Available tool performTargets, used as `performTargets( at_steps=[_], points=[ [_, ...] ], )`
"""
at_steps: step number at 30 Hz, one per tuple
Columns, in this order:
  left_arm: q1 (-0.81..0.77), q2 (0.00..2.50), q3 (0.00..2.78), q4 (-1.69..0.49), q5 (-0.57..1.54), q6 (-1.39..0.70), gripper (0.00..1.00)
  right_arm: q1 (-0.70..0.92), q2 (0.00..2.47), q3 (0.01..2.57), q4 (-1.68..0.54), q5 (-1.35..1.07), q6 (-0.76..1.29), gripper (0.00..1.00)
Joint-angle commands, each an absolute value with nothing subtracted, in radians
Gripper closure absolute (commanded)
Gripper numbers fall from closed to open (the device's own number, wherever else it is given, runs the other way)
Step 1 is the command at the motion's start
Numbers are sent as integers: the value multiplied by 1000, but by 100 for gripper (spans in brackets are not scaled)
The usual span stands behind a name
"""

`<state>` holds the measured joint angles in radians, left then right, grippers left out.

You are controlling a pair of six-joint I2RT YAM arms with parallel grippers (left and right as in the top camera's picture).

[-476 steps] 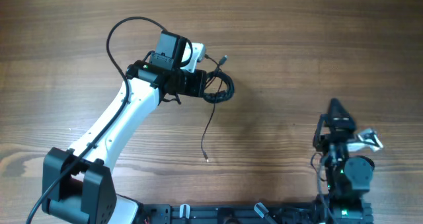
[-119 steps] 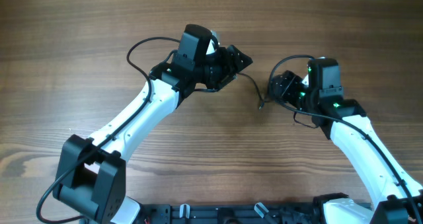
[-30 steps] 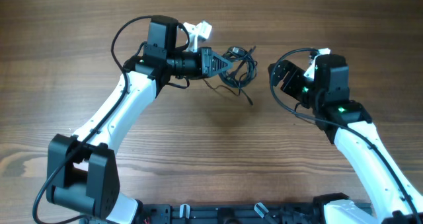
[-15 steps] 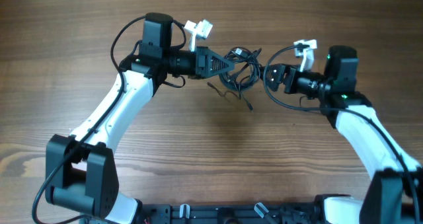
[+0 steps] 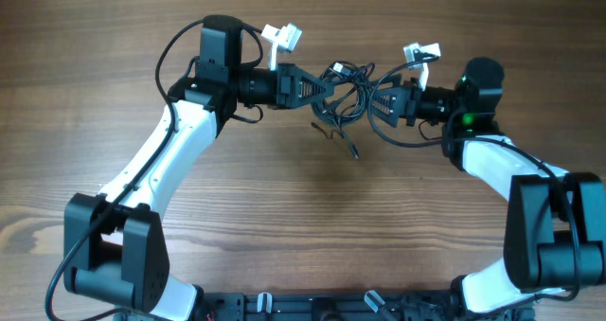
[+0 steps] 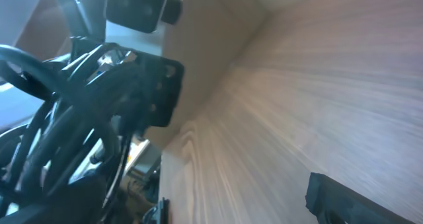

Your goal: Untangle cables

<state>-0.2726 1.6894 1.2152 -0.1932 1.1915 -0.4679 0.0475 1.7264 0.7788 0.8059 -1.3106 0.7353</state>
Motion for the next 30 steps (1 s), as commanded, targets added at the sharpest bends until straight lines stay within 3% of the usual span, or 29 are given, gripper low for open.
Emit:
performTargets(
  at_steps=[1, 5, 7, 9, 10, 11, 12, 13, 16, 19, 22, 25, 27, 30],
  points=[
    [-270, 1663, 1225, -191, 1177, -456, 96, 107, 1738, 787, 845, -1222, 842, 0],
    [-302, 1663, 1225, -191, 1177, -456, 96, 164, 1738, 787, 858, -1069, 926, 2],
    [-309, 1663, 1225, -191, 1177, -455, 96, 159, 1738, 787, 875, -1010, 982, 10],
    [-310, 1663, 1225, -191, 1177, -456, 96, 144, 1738, 787, 873, -966, 994, 30],
    [-305, 1663, 1225, -191, 1177, -456, 96, 130, 1738, 787, 852, -942, 995, 60],
    [-300, 1663, 1225, -191, 1177, -456, 96, 117, 1738, 787, 826, -926, 995, 81],
    [-290, 1663, 1225, -191, 1177, -456, 96, 95, 1738, 787, 772, -895, 994, 96],
    [-281, 1663, 1225, -191, 1178, -456, 96, 74, 1738, 787, 685, -850, 994, 96],
    [-263, 1663, 1225, -191, 1178, -456, 96, 18, 1738, 787, 416, -697, 904, 96],
    [-263, 1663, 1225, -190, 1177, -456, 96, -13, 1738, 787, 281, -640, 789, 94],
    [-263, 1663, 1225, -190, 1176, -455, 96, -24, 1737, 787, 284, -701, 781, 68],
    [-261, 1663, 1225, -190, 1154, -456, 96, -26, 1737, 787, 417, -1010, 608, 38],
    [-259, 1663, 1225, -190, 1155, -456, 96, -26, 1737, 787, 503, -1175, 572, 11],
    [-259, 1663, 1225, -189, 1192, -456, 96, -12, 1737, 787, 570, -1231, 578, 6]
  ],
)
